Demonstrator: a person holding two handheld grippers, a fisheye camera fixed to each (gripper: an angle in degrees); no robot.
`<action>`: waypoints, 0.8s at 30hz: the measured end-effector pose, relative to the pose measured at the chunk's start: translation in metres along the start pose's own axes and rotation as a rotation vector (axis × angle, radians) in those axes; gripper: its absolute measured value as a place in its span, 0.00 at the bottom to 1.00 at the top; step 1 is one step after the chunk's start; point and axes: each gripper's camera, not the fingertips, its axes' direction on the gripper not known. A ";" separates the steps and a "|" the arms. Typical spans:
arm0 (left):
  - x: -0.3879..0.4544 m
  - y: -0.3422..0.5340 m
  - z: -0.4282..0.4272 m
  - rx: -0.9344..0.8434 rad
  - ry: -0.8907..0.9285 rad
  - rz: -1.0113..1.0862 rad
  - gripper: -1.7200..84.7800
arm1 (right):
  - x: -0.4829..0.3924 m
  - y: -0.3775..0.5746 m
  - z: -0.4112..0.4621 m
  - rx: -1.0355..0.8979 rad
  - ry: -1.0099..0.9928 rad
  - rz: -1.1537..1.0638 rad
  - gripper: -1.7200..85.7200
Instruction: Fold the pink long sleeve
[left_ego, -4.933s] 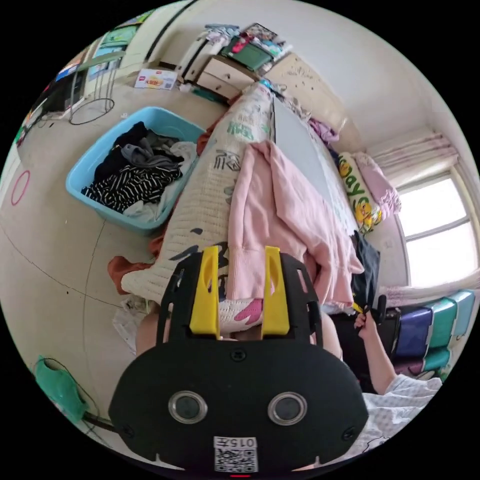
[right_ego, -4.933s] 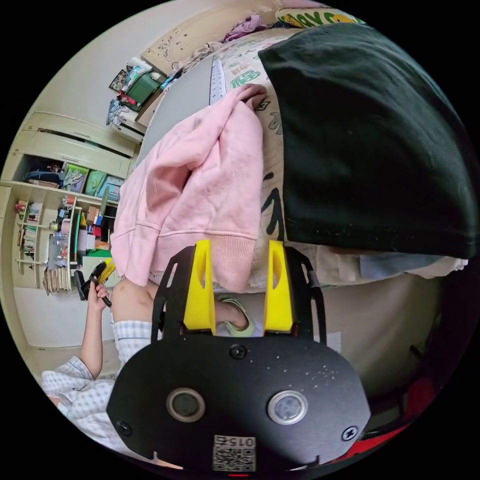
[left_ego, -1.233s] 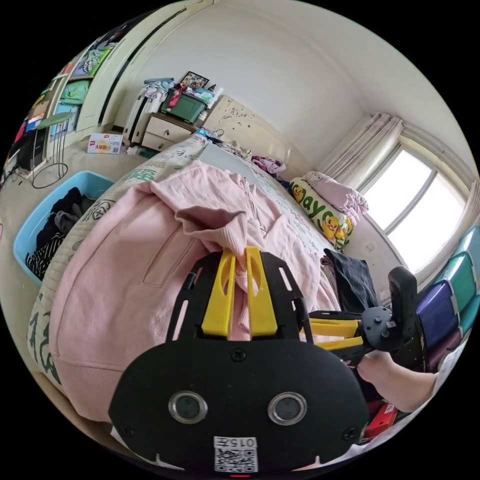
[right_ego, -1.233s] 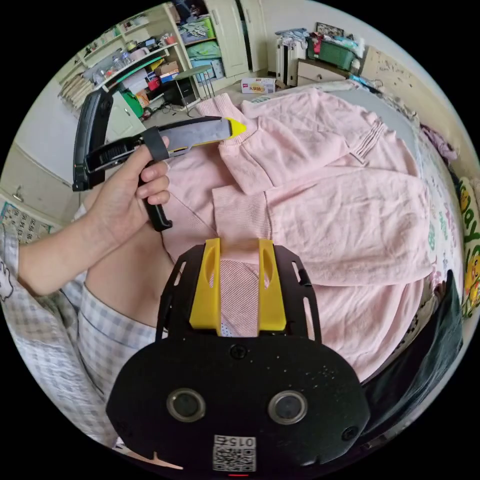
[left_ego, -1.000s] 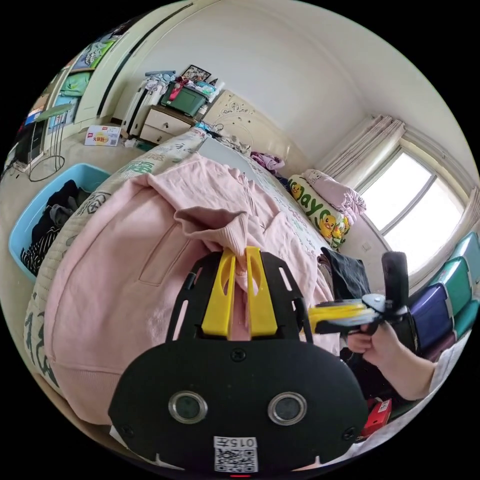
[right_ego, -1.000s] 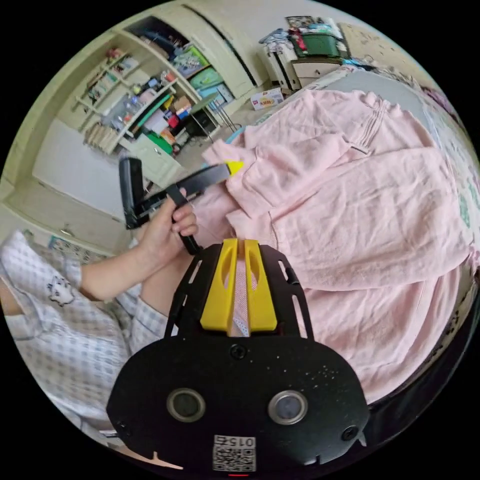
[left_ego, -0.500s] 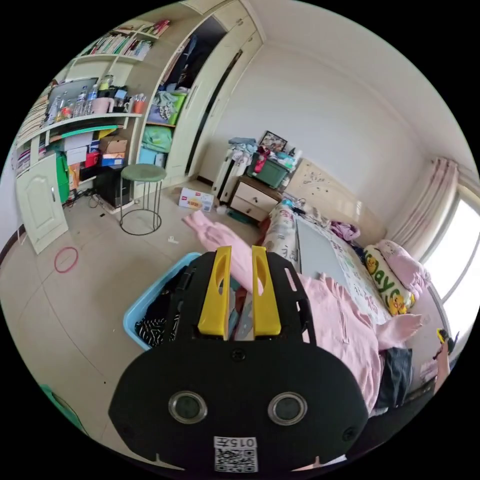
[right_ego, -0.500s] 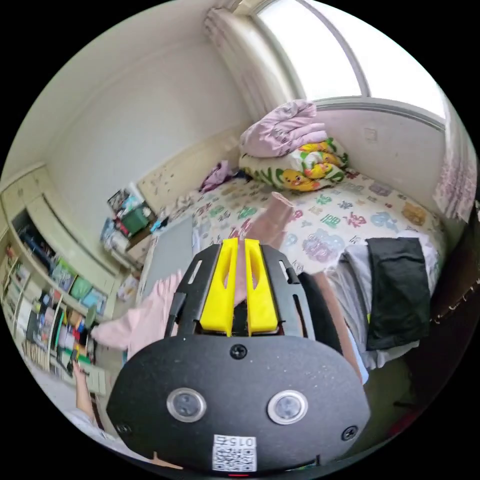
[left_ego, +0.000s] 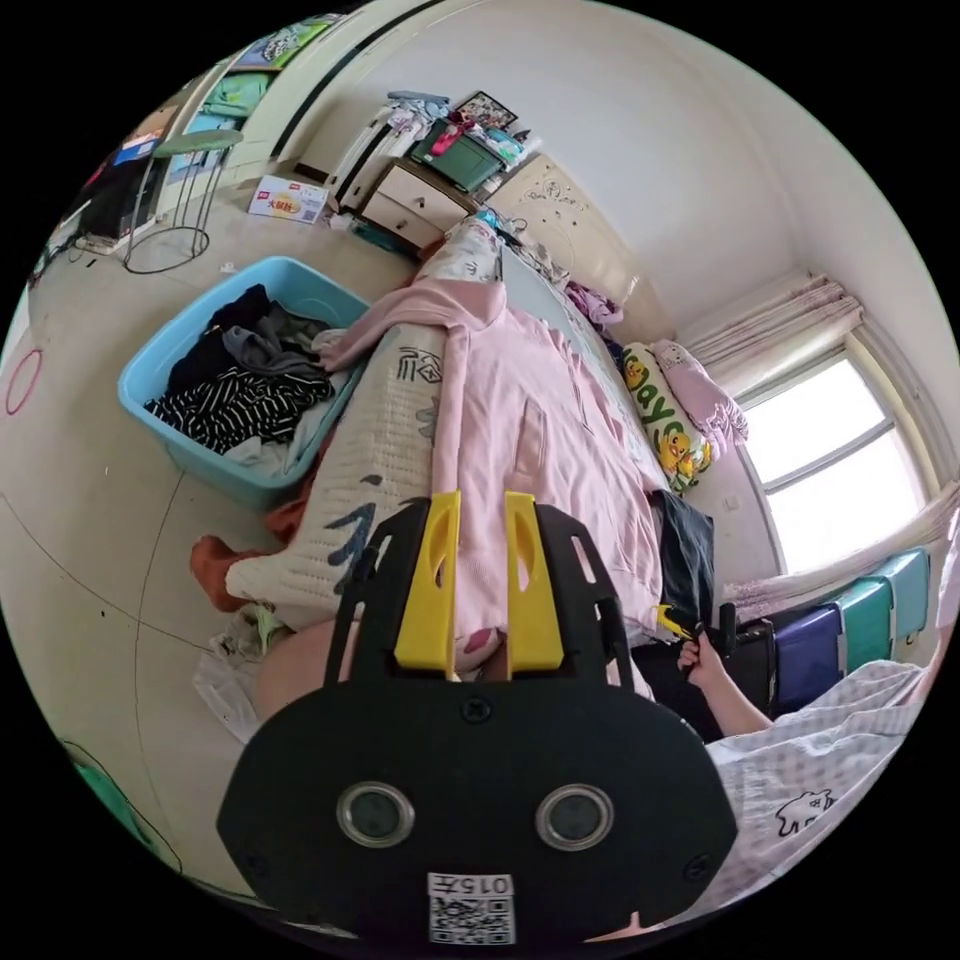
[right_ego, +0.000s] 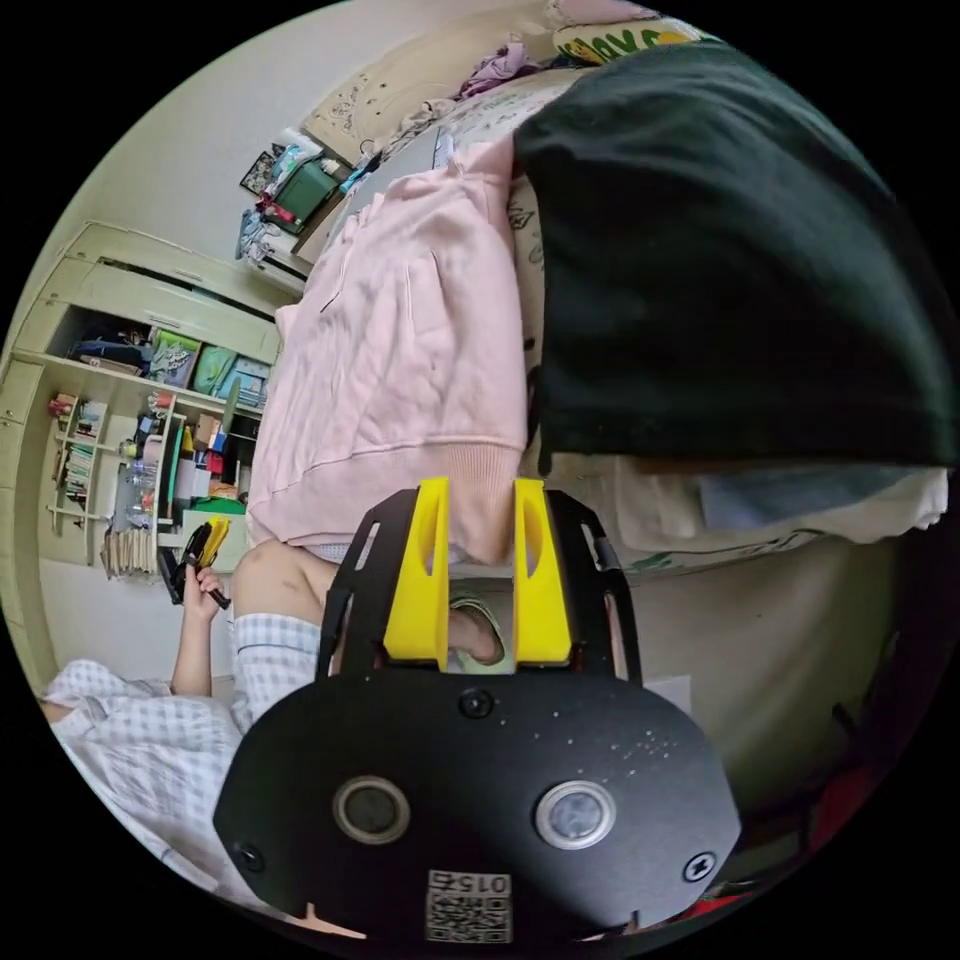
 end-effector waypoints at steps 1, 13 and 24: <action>0.001 -0.001 0.005 -0.018 0.004 0.003 0.12 | 0.000 0.001 0.002 0.006 -0.004 0.012 0.14; 0.013 -0.025 0.066 -0.303 -0.081 -0.057 0.05 | -0.016 -0.001 -0.037 0.019 -0.028 0.057 0.06; 0.022 -0.035 0.068 -0.259 -0.117 -0.173 0.13 | -0.018 0.006 -0.007 0.018 0.082 0.137 0.05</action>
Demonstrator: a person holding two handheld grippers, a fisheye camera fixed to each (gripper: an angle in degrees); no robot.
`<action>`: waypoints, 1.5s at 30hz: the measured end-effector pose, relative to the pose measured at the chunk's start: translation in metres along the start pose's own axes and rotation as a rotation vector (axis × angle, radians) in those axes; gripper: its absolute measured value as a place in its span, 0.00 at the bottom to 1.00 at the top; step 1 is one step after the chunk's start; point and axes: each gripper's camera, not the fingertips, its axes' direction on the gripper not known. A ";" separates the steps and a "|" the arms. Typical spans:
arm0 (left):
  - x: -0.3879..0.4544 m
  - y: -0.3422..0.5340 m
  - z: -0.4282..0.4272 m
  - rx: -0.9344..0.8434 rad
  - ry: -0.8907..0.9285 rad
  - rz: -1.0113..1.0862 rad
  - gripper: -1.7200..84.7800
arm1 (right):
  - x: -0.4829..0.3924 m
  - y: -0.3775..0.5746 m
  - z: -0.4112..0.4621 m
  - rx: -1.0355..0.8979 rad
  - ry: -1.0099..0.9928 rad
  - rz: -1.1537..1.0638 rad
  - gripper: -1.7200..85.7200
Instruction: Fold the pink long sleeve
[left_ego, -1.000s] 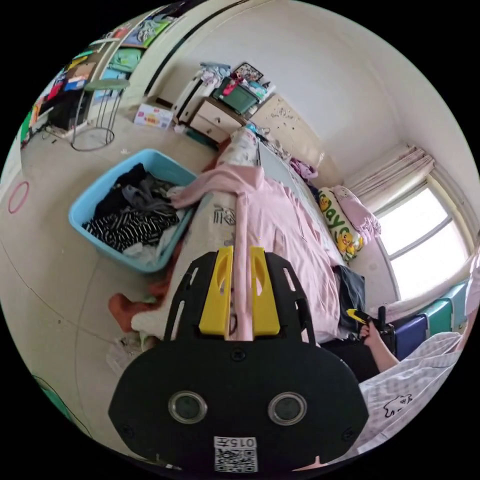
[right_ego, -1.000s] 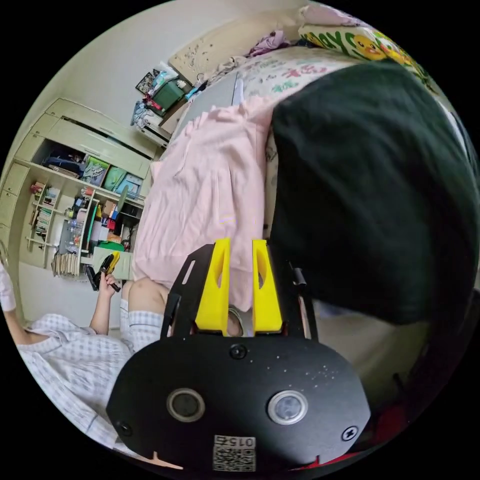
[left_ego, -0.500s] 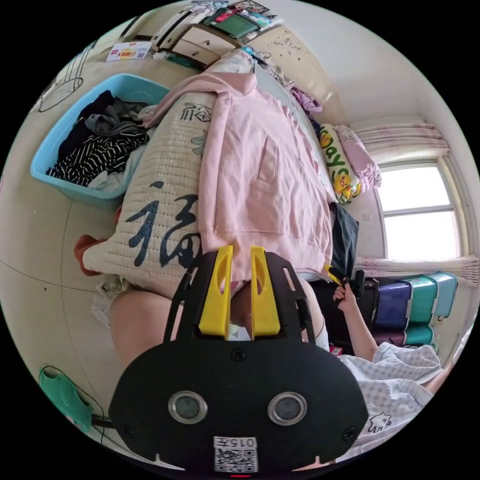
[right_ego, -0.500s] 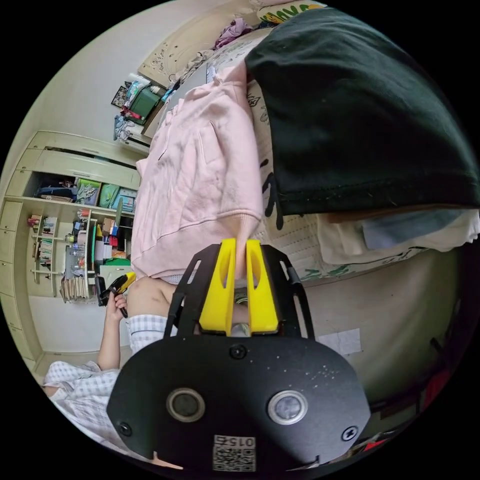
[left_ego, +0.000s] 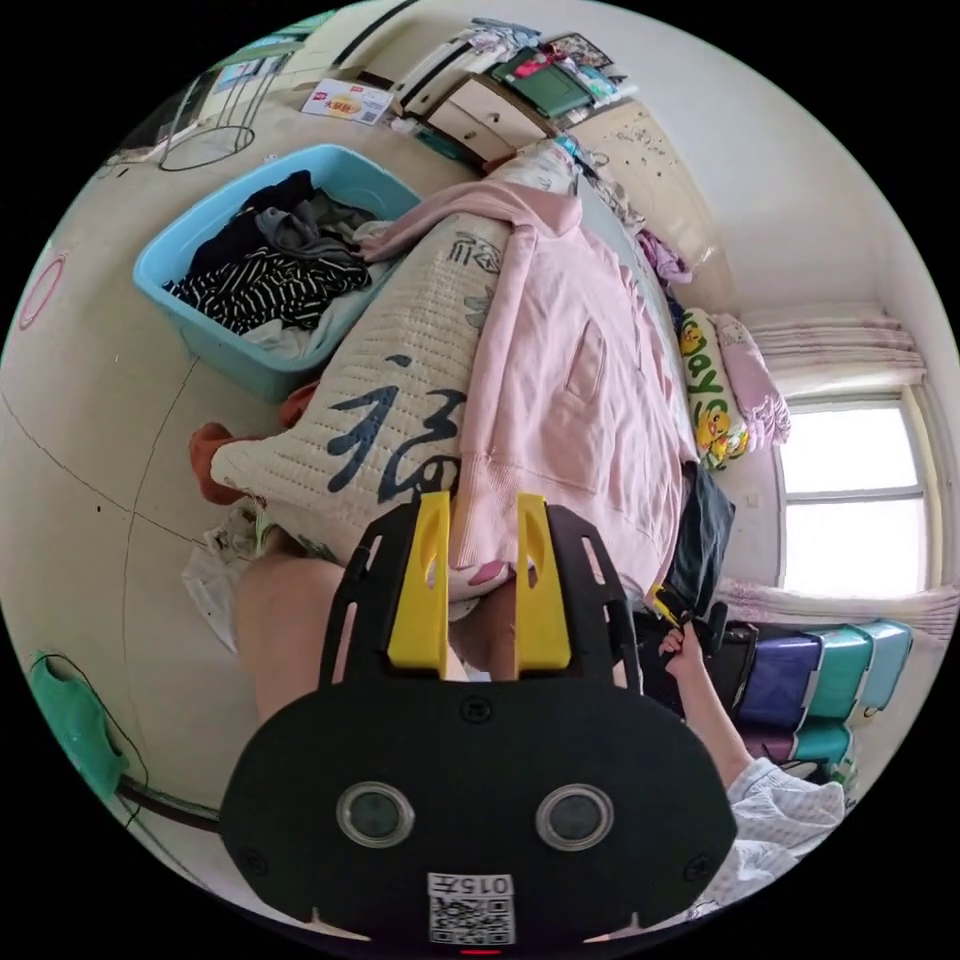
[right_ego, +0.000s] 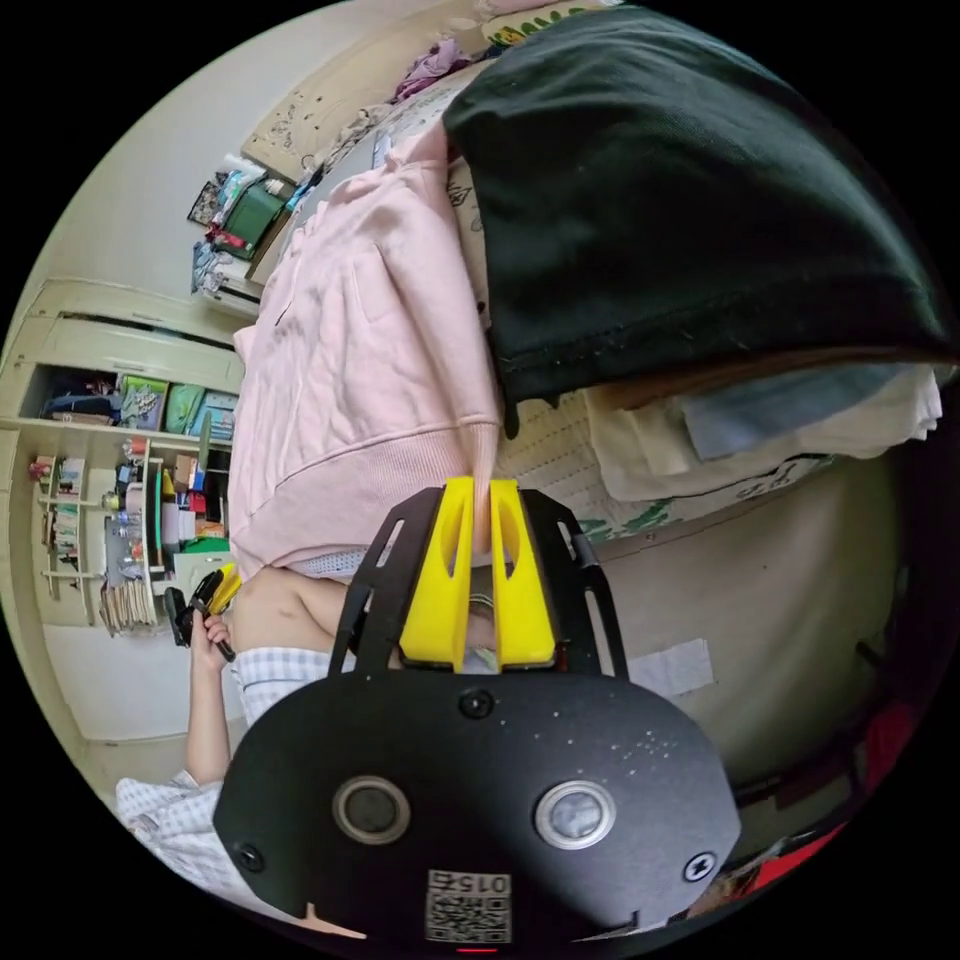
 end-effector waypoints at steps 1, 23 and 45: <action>0.004 -0.002 0.002 -0.009 -0.023 0.004 0.12 | -0.003 0.000 0.001 -0.002 0.012 -0.003 0.05; 0.109 0.000 0.020 -0.020 -0.394 0.094 0.02 | -0.110 -0.021 0.070 -0.205 0.610 -0.264 0.04; 0.075 0.036 0.002 0.031 -0.098 -0.039 0.03 | -0.121 0.041 0.043 0.038 0.716 -0.398 0.05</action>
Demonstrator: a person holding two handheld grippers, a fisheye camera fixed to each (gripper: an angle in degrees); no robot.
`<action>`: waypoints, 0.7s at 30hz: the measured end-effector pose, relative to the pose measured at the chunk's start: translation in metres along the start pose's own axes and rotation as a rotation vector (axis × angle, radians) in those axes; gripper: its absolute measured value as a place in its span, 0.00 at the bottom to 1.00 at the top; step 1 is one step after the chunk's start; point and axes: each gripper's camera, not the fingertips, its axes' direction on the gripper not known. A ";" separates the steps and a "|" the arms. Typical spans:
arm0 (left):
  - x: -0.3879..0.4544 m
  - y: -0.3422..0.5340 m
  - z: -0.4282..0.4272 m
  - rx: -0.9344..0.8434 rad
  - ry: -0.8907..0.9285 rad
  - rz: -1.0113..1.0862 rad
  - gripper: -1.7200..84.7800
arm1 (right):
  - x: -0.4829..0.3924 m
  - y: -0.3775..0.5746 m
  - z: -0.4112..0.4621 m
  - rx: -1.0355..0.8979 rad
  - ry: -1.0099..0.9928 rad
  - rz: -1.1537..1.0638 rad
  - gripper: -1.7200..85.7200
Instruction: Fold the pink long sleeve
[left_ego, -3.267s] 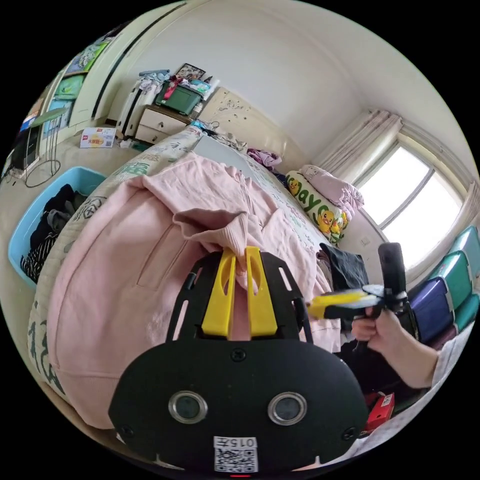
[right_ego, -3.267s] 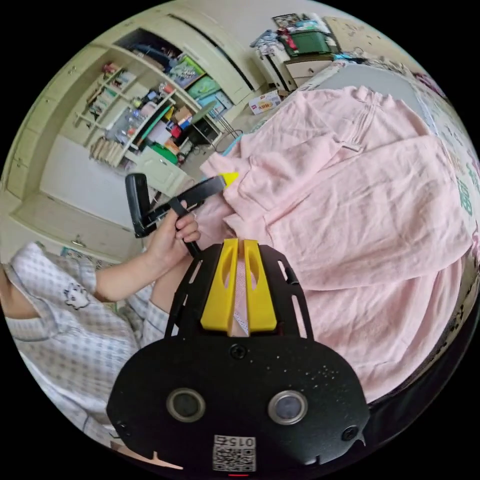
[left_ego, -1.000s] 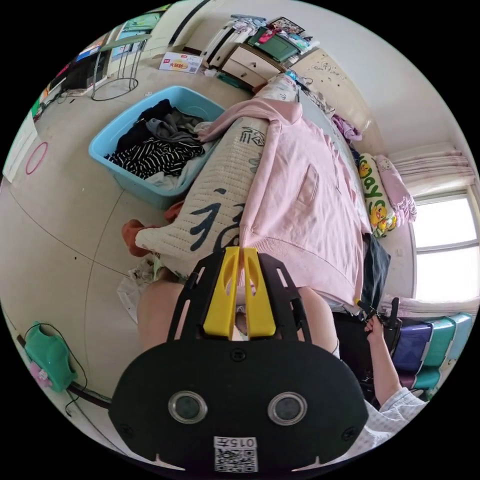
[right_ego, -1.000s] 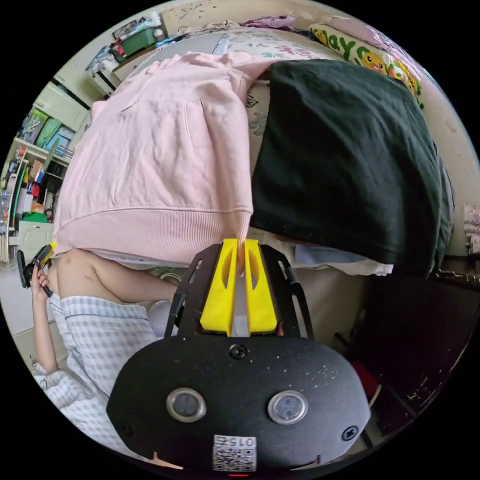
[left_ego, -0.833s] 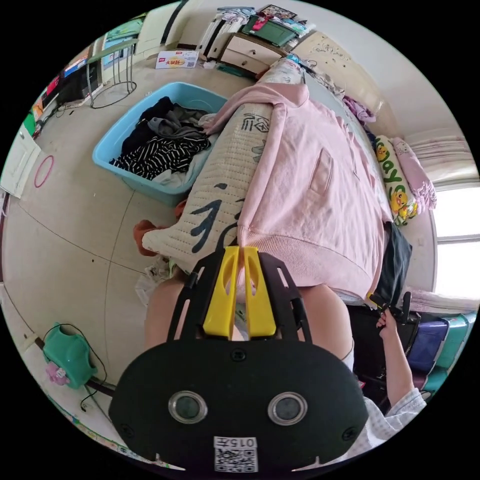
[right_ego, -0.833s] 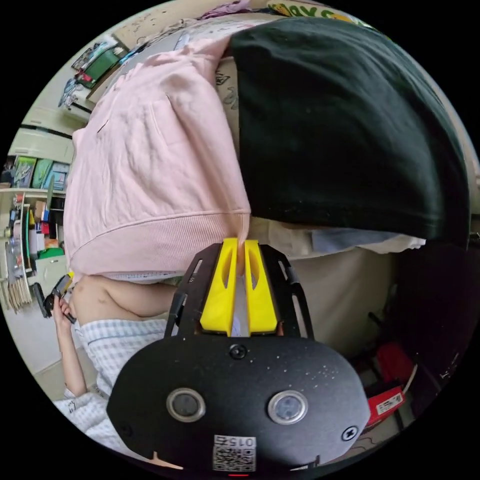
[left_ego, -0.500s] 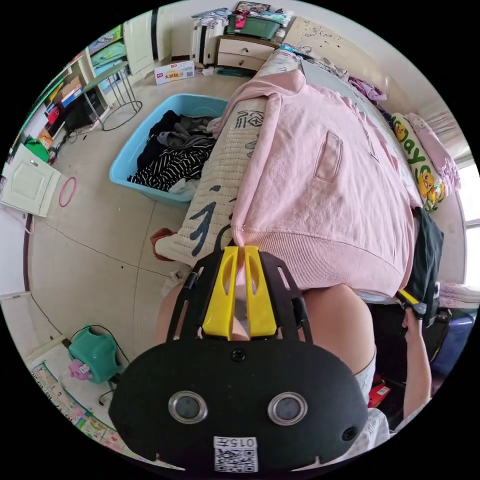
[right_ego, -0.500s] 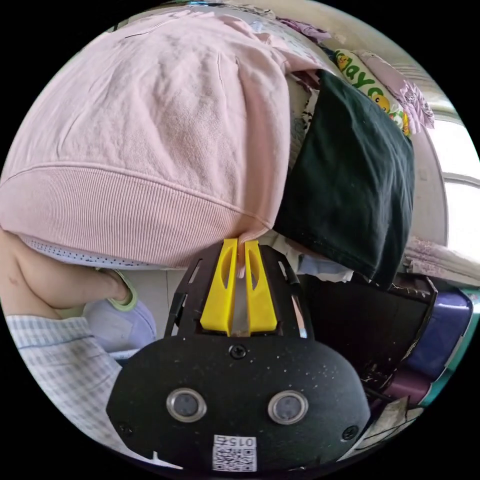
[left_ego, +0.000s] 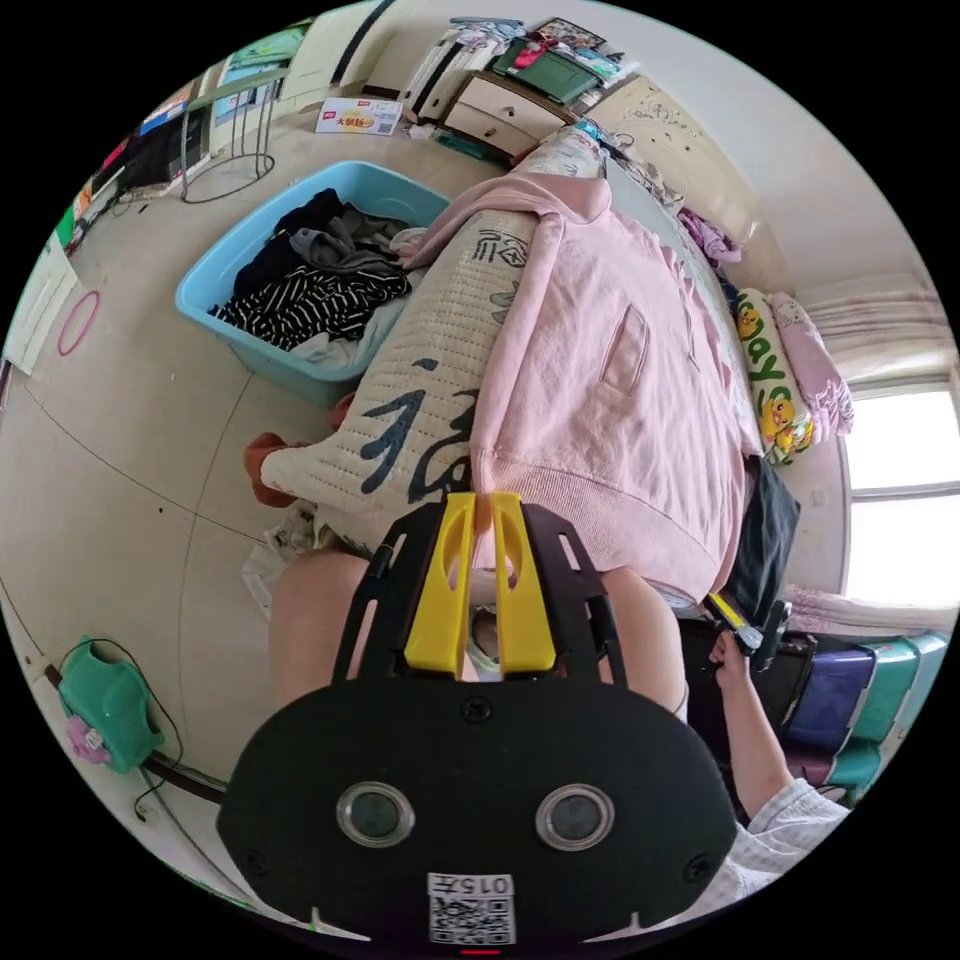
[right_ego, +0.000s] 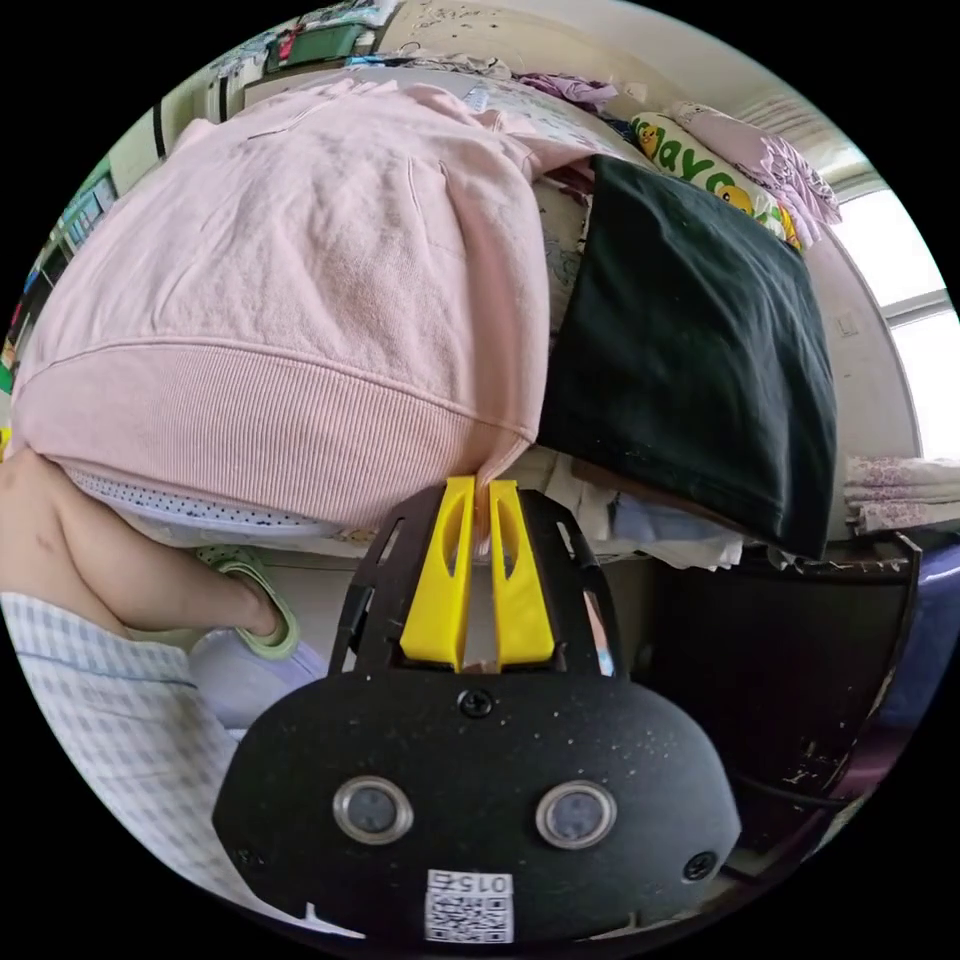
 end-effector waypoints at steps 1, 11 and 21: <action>-0.003 0.001 -0.001 0.000 0.011 -0.011 0.03 | 0.008 0.003 -0.002 0.013 -0.031 0.007 0.05; -0.017 0.047 -0.055 0.249 0.011 -0.090 0.02 | 0.200 0.054 -0.020 0.222 -0.957 0.298 0.05; 0.206 0.029 0.054 0.224 0.284 0.415 0.03 | 0.312 -0.127 -0.154 0.527 -0.854 0.338 0.11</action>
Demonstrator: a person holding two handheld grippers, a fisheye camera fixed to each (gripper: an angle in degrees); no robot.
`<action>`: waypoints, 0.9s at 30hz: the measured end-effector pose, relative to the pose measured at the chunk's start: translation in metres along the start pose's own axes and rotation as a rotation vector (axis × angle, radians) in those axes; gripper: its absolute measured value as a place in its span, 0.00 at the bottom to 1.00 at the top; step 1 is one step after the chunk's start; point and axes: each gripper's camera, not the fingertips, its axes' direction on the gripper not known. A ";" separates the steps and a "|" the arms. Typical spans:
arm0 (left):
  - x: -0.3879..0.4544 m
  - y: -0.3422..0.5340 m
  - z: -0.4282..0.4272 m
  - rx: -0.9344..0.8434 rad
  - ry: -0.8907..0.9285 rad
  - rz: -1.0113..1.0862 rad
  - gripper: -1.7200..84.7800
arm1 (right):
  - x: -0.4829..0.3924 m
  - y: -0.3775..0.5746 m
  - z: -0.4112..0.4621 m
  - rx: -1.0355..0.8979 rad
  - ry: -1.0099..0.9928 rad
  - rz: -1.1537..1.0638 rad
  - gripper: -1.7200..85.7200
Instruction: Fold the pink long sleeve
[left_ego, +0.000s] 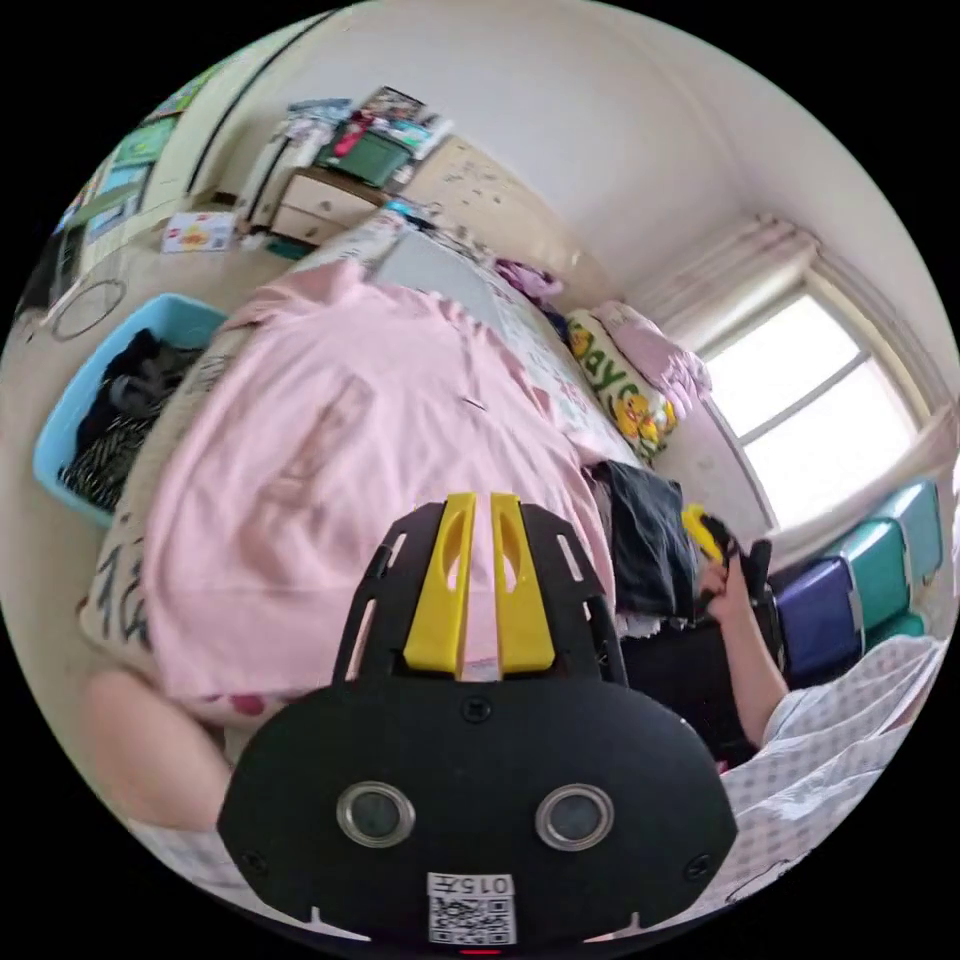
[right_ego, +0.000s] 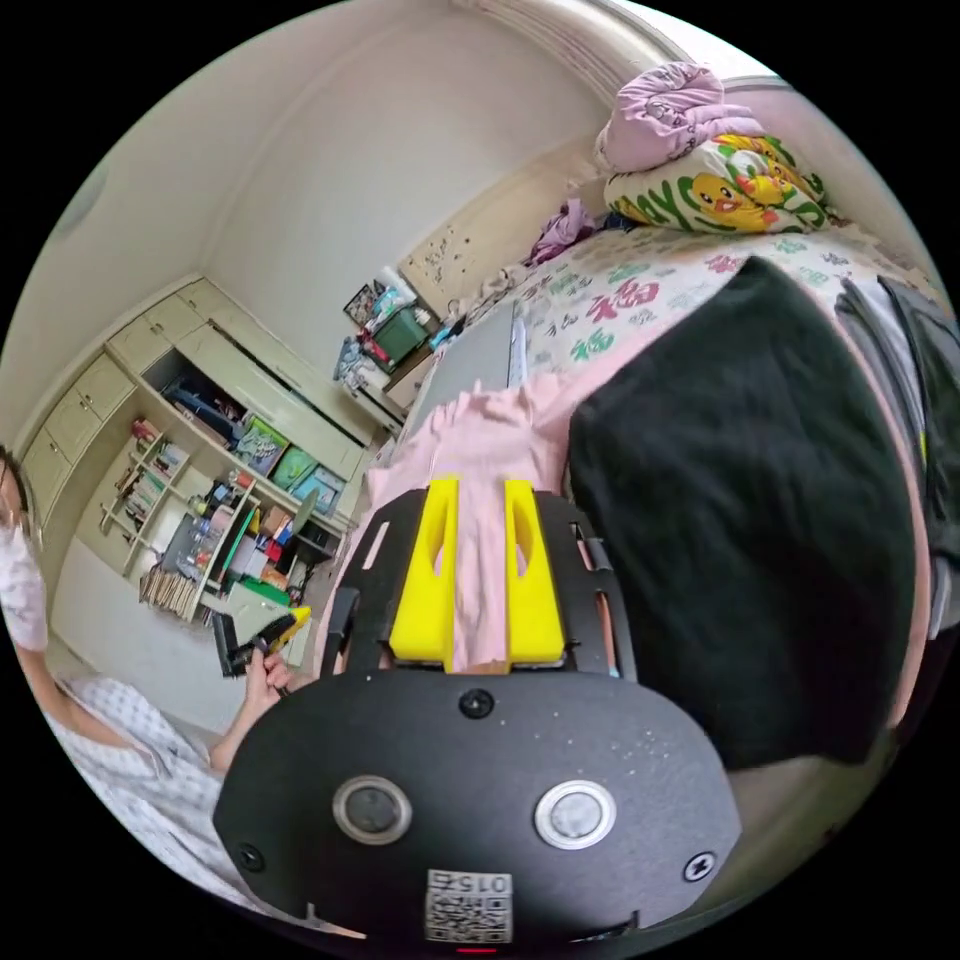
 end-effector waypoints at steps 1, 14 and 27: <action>0.004 -0.002 0.015 -0.011 0.028 0.003 0.03 | 0.002 -0.020 0.003 0.011 0.012 0.003 0.11; 0.010 -0.009 0.147 -0.169 0.143 0.116 0.05 | 0.170 -0.285 0.141 -0.081 0.530 0.387 0.17; 0.006 -0.012 0.179 -0.296 0.263 0.144 0.03 | 0.292 -0.278 0.223 -0.276 0.633 0.638 0.11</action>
